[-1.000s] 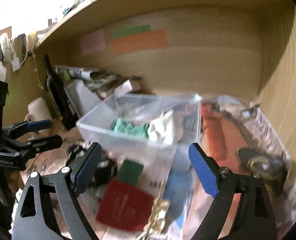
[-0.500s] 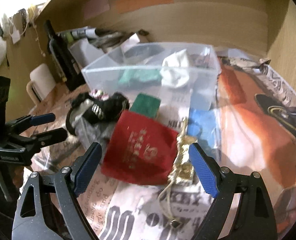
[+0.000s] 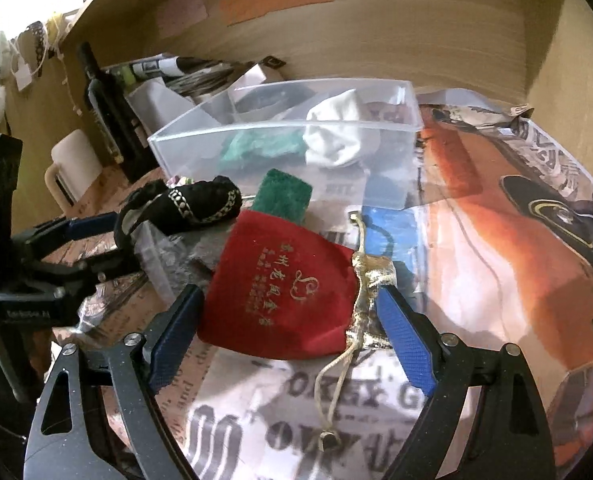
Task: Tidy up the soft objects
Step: 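Grasp the red velvet pouch with the right gripper while the left gripper grasps the black eye mask, then lift the red pouch with the right gripper while the left gripper lifts the eye mask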
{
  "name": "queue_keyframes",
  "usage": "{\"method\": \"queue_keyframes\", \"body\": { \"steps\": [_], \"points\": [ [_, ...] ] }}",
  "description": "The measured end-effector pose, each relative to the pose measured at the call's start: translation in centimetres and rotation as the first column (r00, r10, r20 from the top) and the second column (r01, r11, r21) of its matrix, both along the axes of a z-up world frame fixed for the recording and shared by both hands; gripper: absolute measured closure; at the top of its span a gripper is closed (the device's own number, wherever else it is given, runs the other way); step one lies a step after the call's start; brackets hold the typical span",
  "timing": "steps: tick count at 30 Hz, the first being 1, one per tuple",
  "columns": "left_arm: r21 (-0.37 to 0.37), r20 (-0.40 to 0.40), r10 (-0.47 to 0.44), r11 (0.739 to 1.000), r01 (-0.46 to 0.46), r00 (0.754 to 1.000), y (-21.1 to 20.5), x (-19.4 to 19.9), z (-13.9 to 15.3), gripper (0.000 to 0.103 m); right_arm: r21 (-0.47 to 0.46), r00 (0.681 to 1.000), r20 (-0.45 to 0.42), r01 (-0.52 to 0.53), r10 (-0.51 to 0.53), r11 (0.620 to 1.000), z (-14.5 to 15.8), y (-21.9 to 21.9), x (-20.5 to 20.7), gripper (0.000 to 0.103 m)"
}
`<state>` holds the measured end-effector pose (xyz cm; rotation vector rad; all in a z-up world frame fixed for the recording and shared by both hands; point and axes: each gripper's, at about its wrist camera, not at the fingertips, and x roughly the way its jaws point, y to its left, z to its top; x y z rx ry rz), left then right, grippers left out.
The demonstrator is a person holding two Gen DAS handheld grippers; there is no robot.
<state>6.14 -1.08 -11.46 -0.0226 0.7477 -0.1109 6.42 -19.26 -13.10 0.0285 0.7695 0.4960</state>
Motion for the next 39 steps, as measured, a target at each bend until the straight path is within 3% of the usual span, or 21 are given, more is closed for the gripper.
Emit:
{"method": "queue_keyframes", "body": {
  "steps": [7,10,12,16,18,23,26,27,34,35,36,39],
  "points": [
    [-0.009,0.037,0.017,1.000,-0.017,0.999,0.1,1.5,1.2,0.019,0.002,0.999,0.014,0.042,-0.042,0.999,0.4,-1.5,0.4,0.027],
    [-0.016,0.041,0.005,1.000,-0.005,0.999,-0.1,2.2,1.2,0.029,0.009,0.999,0.011,0.053,-0.053,0.999,0.3,-2.0,0.7,0.032],
    [-0.025,0.035,0.002,1.000,-0.001,0.999,-0.2,2.7,1.0,0.034,0.021,0.999,-0.002,0.054,-0.054,0.998,0.1,-2.3,1.1,0.041],
    [-0.044,-0.005,-0.006,0.999,0.006,1.000,0.0,3.9,0.1,0.059,0.017,0.998,-0.007,0.055,-0.055,0.998,-0.2,-2.5,1.4,0.046],
    [-0.053,-0.024,-0.012,0.999,0.011,1.000,0.2,4.5,-0.3,0.064,0.007,0.998,-0.010,0.056,-0.056,0.998,-0.3,-2.3,1.5,0.048],
    [-0.051,-0.041,-0.023,0.999,0.021,0.999,0.1,5.4,-1.0,0.069,0.000,0.997,0.021,0.071,-0.071,0.997,0.7,-2.6,1.1,0.046],
    [-0.058,-0.046,-0.029,0.998,0.026,0.999,0.0,5.7,-1.1,0.073,-0.029,0.995,0.039,0.093,-0.092,0.995,0.9,-2.7,1.3,0.026],
    [-0.064,-0.042,-0.029,0.998,0.026,0.999,0.1,5.6,-1.1,0.075,-0.043,0.994,0.035,0.102,-0.100,0.994,0.7,-2.8,1.6,0.024],
    [-0.098,0.015,-0.028,0.995,0.029,0.999,0.6,4.1,0.6,0.080,-0.084,0.996,-0.010,0.092,-0.093,0.992,-0.5,-2.6,3.1,0.024],
    [-0.099,0.027,-0.026,0.995,0.029,0.999,0.7,3.8,1.0,0.080,-0.089,0.996,-0.012,0.086,-0.088,0.992,-0.6,-2.4,3.2,0.026],
    [-0.099,0.037,-0.026,0.995,0.030,0.999,0.8,3.6,1.3,0.080,-0.096,0.996,-0.014,0.082,-0.084,0.992,-0.8,-2.4,3.2,0.041],
    [-0.106,0.071,-0.022,0.994,0.029,0.997,1.1,3.0,2.5,0.080,-0.095,0.996,-0.016,0.084,-0.086,0.992,-1.0,-2.5,3.3,0.066]
  ]
}}
